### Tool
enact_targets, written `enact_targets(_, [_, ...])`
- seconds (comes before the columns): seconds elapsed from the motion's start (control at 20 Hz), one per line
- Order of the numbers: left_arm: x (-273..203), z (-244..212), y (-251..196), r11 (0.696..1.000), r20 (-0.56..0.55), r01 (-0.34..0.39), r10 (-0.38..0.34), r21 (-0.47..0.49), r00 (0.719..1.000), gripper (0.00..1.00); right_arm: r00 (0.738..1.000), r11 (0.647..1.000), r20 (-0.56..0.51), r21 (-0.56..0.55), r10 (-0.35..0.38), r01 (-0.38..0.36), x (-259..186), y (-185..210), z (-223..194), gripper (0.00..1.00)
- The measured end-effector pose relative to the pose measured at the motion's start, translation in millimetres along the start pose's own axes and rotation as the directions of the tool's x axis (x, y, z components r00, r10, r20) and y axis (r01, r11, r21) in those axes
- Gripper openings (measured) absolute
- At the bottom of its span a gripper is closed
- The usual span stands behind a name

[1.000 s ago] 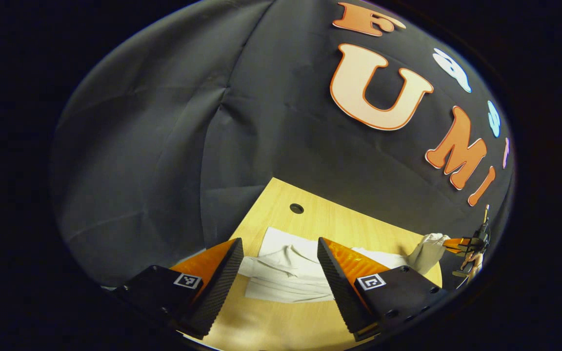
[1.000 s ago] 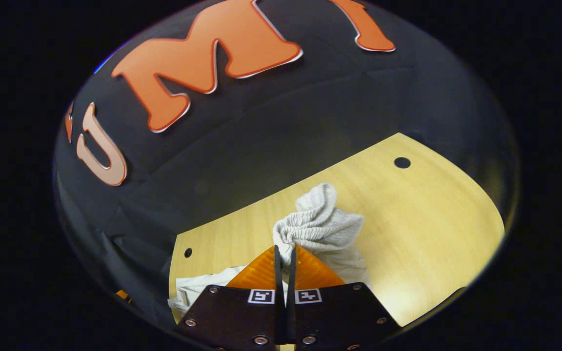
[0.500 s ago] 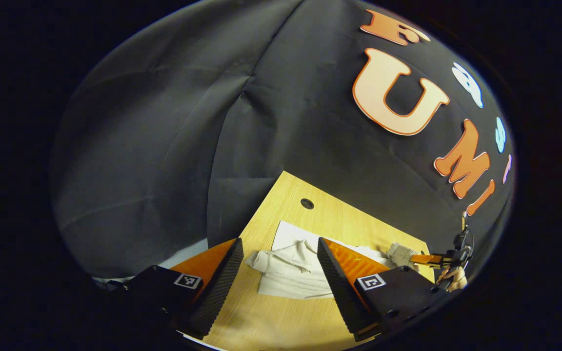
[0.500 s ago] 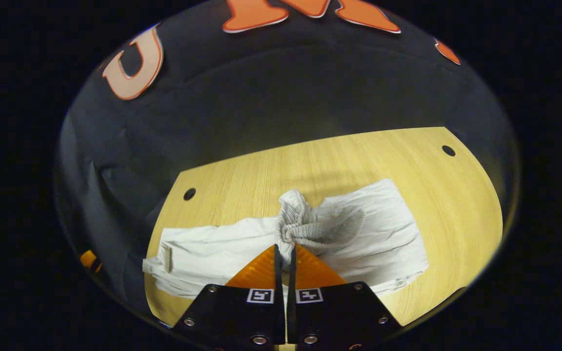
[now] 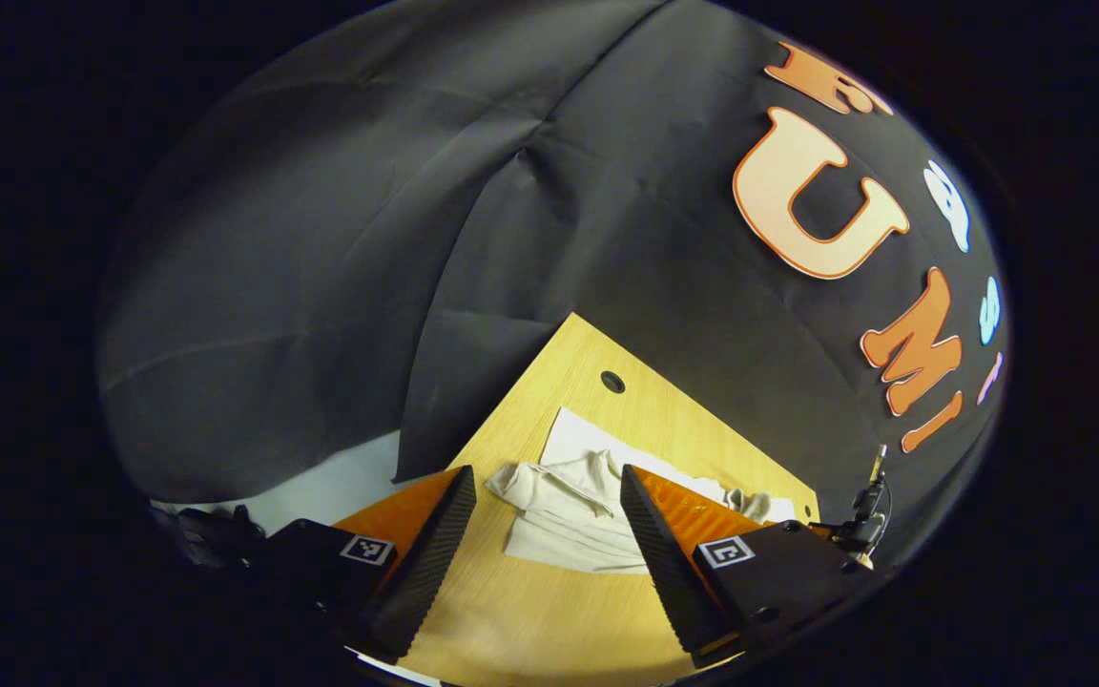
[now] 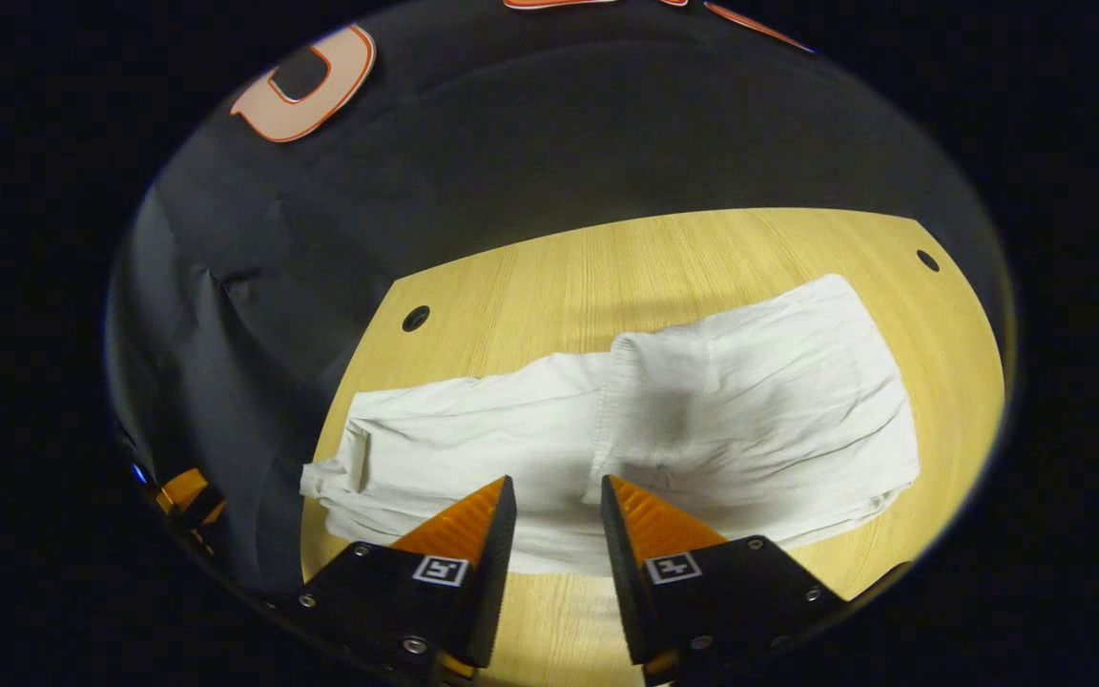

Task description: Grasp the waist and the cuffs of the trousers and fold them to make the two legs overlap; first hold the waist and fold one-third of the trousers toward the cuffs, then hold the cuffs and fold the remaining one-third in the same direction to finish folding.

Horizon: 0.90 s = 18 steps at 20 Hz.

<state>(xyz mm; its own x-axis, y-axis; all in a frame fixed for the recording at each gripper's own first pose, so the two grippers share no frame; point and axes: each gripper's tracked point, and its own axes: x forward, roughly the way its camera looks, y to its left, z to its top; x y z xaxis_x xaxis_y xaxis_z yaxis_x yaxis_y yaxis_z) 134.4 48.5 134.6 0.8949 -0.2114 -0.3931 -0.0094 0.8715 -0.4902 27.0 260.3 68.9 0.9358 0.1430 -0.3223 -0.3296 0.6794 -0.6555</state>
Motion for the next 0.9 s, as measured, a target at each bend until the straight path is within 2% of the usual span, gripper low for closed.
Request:
enact_targets(0.05, [2, -5, -1, 1.0, -0.013, 0.008, -0.008, -0.018, 1.0, 1.0, 1.0, 1.0, -0.003, 0.006, 0.004, -0.004, 0, 4, -3, 0.62])
enact_targets(0.1, [4, -12, -1, 0.999, -0.027, 0.015, -0.016, -0.045, 1.0, 1.0, 1.0, 1.0, -0.006, 0.017, 0.013, -0.012, -1, 9, -5, 0.72])
enact_targets(0.15, [7, -18, -2, 0.997, -0.042, 0.019, -0.022, -0.072, 0.999, 1.0, 1.0, 0.999, -0.008, 0.031, 0.027, -0.027, -1, 13, -6, 0.94])
enact_targets(0.2, [11, -25, -1, 0.995, -0.057, 0.019, -0.025, -0.097, 0.998, 1.0, 0.999, 0.998, -0.008, 0.045, 0.035, -0.035, -2, 14, -7, 0.99])
enact_targets(0.35, [19, -52, 0, 0.975, -0.126, 0.029, -0.058, -0.221, 0.99, 1.0, 0.999, 0.994, -0.006, 0.1, 0.052, -0.051, -8, 15, -10, 0.99])
enact_targets(0.5, [35, -85, -1, 0.926, -0.186, 0.044, -0.122, -0.375, 0.975, 1.0, 0.998, 0.987, -0.004, 0.151, 0.062, -0.061, -16, 9, -13, 0.99])
enact_targets(0.7, [54, -121, 7, 0.873, -0.245, 0.005, -0.143, -0.488, 0.959, 1.0, 0.999, 0.981, -0.001, 0.187, 0.045, -0.044, -30, -8, -17, 0.98])
enact_targets(0.85, [75, -126, 0, 0.821, -0.236, 0.018, -0.186, -0.571, 0.954, 1.0, 0.999, 0.974, 0.025, 0.221, 0.045, -0.049, -42, -20, -16, 0.99])
enact_targets(0.9, [79, -130, 1, 0.818, -0.243, 0.016, -0.189, -0.575, 0.952, 1.0, 0.999, 0.972, 0.036, 0.229, 0.039, -0.047, -45, -25, -15, 0.99])
